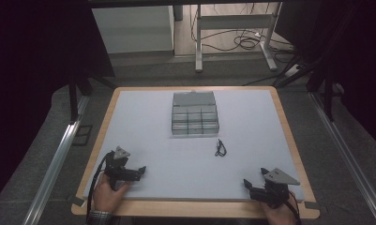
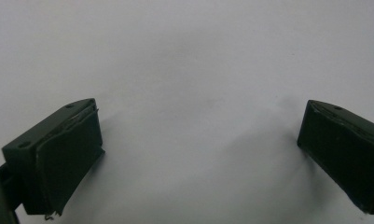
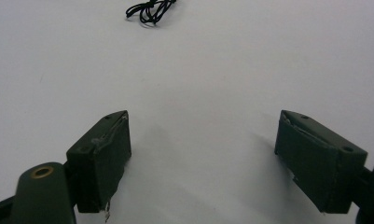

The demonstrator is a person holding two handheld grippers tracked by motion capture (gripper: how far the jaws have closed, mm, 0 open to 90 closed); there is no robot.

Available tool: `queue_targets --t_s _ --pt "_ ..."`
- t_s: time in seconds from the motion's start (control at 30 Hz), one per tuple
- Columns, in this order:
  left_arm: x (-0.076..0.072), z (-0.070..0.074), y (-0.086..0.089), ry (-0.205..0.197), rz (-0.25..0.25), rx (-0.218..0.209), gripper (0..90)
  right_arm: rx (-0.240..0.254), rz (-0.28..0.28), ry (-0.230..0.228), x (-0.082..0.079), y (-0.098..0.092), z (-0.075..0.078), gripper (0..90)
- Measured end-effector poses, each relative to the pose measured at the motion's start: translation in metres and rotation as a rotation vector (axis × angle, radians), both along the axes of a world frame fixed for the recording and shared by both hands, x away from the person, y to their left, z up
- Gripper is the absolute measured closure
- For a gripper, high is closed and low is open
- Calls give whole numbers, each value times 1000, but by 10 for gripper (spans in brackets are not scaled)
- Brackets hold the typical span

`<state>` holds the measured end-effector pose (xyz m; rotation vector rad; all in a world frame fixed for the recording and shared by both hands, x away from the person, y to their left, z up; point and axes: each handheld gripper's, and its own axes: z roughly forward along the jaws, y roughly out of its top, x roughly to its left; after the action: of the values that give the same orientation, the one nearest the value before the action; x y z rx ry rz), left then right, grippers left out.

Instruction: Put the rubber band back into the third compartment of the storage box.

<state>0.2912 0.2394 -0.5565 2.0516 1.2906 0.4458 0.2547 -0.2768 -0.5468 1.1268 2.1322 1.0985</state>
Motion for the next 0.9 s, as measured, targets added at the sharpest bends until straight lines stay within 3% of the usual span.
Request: queue_targets --t_s 0.2,0.27,0.9 --pt "0 0 0 0 0 0 0 2 0 2 0 0 0 171" --pt "0 0 0 0 -1 0 0 -2 12 6 1 2 0 130" --pt "0 0 0 0 0 0 0 7 -2 8 1 3 0 134"
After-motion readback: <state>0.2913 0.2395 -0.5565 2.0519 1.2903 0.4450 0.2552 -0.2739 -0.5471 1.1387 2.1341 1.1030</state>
